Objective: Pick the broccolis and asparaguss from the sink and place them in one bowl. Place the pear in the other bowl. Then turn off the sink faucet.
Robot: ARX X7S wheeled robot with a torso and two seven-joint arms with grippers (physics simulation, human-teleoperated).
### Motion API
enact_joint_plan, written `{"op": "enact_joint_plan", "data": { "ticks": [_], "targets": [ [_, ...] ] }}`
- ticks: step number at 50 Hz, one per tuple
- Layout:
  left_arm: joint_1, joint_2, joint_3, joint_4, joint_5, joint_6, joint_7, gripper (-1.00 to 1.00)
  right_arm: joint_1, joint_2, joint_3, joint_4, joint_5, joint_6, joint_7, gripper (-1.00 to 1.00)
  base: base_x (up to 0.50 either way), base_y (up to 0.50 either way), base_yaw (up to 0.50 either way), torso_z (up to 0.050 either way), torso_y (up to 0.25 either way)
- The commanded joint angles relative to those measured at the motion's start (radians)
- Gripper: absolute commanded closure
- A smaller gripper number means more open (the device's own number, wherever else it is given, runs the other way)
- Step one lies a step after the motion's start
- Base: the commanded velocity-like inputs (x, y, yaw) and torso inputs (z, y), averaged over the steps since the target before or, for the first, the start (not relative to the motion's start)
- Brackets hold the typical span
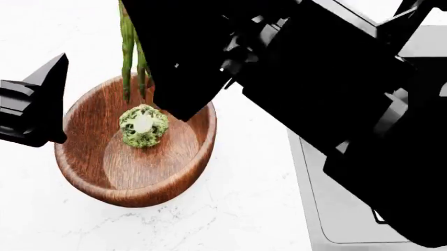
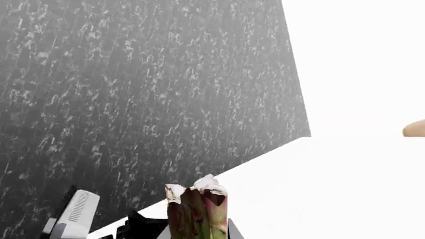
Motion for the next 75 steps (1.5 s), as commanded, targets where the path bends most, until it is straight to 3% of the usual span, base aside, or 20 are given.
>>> {"op": "enact_joint_plan", "data": {
  "ticks": [1, 75],
  "targets": [
    [0.012, -0.002, -0.038, -0.016, 0.066, 0.003, -0.028, -1.0, -0.16, -0.1, -0.105, 0.338, -0.468, -0.005, -0.436, 1.0, 0.0, 0.0, 0.0, 0.0, 0.0],
    [0.023, 0.051, 0.016, -0.058, 0.16, -0.011, 0.033, -1.0, -0.104, -0.053, -0.193, 0.283, -0.271, 0.174, -0.47, 1.0, 0.0, 0.0, 0.0, 0.0, 0.0]
  ]
}}
